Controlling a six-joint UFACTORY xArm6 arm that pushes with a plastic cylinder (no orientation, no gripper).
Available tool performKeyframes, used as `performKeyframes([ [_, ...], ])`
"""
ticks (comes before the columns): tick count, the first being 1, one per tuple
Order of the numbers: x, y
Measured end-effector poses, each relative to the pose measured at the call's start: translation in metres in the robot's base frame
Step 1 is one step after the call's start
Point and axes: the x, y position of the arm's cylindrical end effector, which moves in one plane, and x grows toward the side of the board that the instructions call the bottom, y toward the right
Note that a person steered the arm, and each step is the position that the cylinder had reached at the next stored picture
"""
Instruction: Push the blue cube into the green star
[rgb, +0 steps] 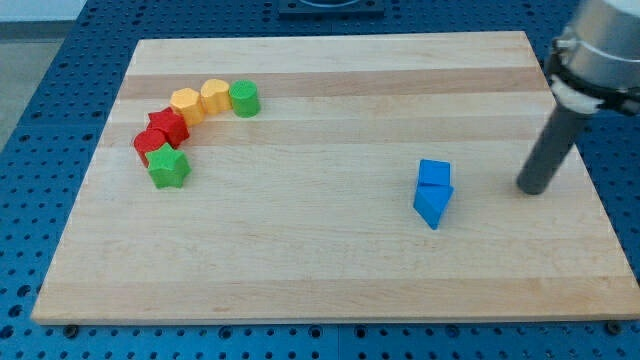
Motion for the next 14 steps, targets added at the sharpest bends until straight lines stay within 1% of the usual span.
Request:
performKeyframes([
  [1,0.0,-0.062],
  [2,0.004,-0.102],
  [3,0.003,-0.133],
  [4,-0.006,-0.143],
  [5,-0.018,-0.179],
  [6,-0.019,-0.195],
  [8,-0.046,-0.18],
  [9,-0.043,-0.22],
  [11,-0.035,-0.318],
  [12,-0.038,-0.313],
  [13,-0.062,-0.285],
  [14,-0.075,-0.295],
])
